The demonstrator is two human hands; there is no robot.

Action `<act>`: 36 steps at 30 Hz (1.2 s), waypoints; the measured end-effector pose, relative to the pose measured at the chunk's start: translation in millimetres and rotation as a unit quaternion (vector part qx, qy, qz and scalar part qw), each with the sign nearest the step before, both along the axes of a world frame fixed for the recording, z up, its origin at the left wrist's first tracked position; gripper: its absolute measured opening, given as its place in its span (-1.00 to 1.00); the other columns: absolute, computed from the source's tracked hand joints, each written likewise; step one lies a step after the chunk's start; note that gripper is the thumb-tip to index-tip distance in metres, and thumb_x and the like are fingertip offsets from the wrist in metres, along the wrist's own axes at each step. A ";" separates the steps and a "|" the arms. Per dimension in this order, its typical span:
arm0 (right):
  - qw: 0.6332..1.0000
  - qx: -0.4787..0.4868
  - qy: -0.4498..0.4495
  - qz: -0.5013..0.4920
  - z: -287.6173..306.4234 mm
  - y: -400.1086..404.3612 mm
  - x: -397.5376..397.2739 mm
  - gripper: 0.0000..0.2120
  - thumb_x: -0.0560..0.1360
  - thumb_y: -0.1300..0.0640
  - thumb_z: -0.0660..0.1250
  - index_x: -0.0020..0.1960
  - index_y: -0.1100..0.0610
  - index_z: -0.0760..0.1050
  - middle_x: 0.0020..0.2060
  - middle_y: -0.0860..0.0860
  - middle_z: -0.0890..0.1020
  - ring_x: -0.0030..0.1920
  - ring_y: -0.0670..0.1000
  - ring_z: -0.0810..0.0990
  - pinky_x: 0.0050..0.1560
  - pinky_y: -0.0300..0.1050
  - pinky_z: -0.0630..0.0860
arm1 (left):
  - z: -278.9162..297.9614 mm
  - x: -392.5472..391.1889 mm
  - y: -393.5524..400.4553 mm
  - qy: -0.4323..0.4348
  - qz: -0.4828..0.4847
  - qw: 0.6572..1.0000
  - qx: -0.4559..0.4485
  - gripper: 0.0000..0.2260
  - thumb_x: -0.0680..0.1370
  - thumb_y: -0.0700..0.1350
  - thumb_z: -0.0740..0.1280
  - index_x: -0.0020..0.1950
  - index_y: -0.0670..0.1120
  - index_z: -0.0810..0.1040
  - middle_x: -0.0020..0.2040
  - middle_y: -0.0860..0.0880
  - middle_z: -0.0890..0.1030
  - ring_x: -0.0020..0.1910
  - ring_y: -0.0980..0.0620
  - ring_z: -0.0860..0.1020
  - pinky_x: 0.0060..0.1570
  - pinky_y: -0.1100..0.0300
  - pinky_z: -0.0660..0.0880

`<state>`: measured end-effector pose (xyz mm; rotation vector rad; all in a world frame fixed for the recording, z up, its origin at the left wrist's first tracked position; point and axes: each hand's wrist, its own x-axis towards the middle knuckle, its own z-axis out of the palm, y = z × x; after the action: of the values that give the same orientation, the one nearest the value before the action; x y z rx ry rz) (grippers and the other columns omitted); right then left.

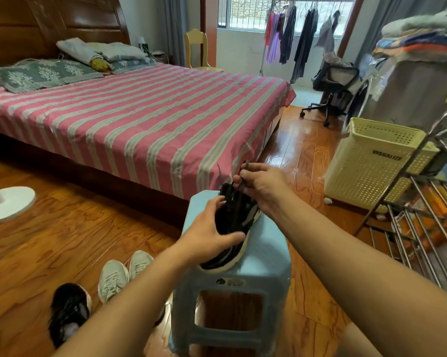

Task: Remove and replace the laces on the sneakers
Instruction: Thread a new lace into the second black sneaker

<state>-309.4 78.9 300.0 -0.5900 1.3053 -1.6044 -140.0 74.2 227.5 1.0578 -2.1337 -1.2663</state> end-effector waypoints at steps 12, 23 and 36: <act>0.999 -0.045 0.000 -0.018 57.9 -29.3 -20.0 -0.82 0.58 0.47 0.24 0.14 0.33 0.49 -0.17 0.20 0.55 -0.33 0.04 0.63 -0.29 -0.11 0.65 | -20.3 -11.7 11.0 -0.079 0.076 0.988 -0.112 0.05 0.31 0.20 0.57 0.58 0.23 -0.07 0.43 0.05 0.37 0.41 -0.02 0.33 0.39 -0.12 0.35; 0.987 -0.092 -0.015 0.134 126.0 2.3 -28.0 -0.82 0.65 0.32 0.20 0.22 0.24 0.49 -0.11 0.11 0.58 -0.18 -0.01 0.60 -0.10 -0.17 0.60 | 109.7 -47.3 -0.6 0.082 -0.055 0.994 0.042 -0.79 0.69 0.02 0.28 0.06 -0.05 0.66 -0.11 -0.04 0.73 -0.05 0.04 0.68 0.21 -0.01 0.54; 0.969 0.017 0.229 0.090 77.6 51.8 -60.4 -0.79 0.69 0.22 0.18 0.03 0.22 0.58 -0.35 -0.01 0.53 -0.46 -0.12 0.40 -0.47 -0.26 0.27 | 19.1 15.2 94.5 -0.280 -0.352 0.882 -0.142 -0.75 0.61 0.18 0.28 0.18 0.08 0.57 0.21 0.10 0.60 0.38 0.12 0.44 0.60 -0.07 0.03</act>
<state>-369.9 130.7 377.5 -1.0719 1.5571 -1.3370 -124.8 168.7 246.6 0.5568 -3.2279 -0.9072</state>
